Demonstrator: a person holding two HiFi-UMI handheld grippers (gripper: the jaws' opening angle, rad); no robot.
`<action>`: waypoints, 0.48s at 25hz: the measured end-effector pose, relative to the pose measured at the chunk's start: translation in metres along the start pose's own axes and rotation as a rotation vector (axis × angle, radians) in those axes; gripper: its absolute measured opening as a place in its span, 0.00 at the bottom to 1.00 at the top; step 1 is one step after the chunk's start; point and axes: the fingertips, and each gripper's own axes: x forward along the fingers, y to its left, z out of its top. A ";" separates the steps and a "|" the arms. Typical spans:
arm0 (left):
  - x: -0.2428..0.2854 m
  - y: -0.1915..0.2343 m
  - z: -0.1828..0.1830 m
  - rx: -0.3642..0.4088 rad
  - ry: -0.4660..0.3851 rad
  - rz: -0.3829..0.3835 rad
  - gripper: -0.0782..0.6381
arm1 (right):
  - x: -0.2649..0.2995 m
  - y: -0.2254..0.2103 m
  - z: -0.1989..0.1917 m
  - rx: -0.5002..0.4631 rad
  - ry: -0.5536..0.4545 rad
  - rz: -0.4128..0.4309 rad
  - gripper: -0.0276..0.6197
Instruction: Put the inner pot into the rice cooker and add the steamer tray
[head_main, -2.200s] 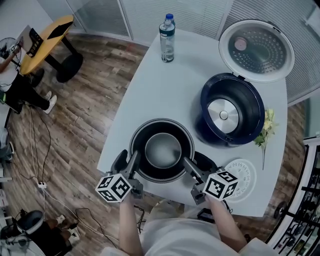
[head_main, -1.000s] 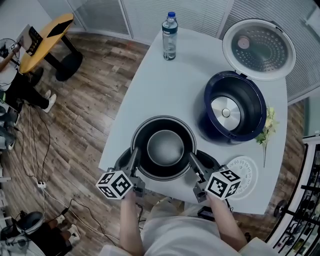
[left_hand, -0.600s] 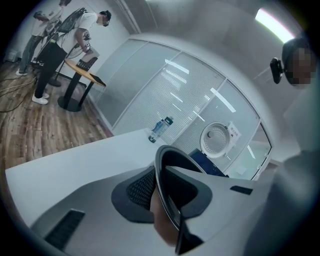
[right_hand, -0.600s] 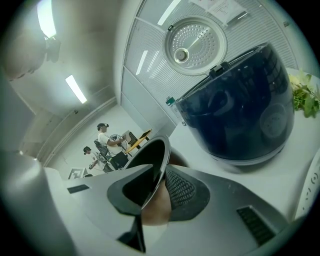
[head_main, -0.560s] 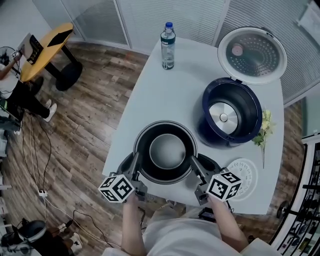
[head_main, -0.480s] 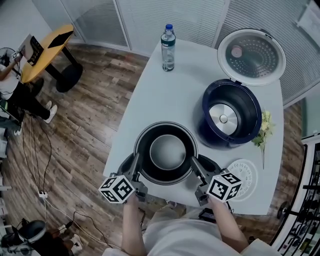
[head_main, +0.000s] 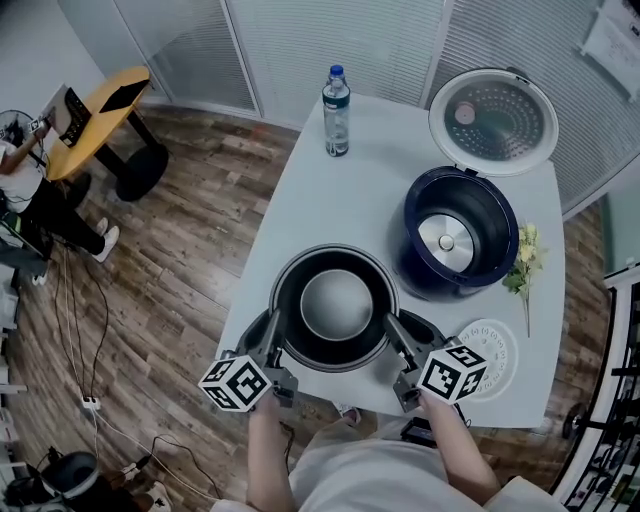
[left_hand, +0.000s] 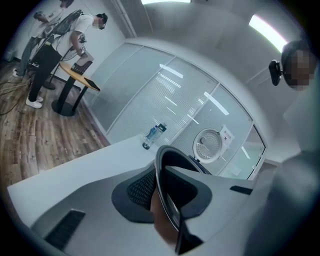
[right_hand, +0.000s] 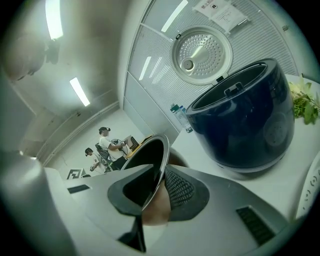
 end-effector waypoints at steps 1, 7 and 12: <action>-0.001 -0.002 0.003 0.003 -0.005 -0.006 0.19 | -0.001 0.002 0.002 0.001 -0.006 0.002 0.17; -0.008 -0.016 0.022 0.018 -0.037 -0.036 0.19 | -0.007 0.015 0.016 0.003 -0.050 0.013 0.16; -0.010 -0.029 0.037 0.038 -0.061 -0.064 0.19 | -0.013 0.023 0.029 -0.010 -0.083 0.019 0.16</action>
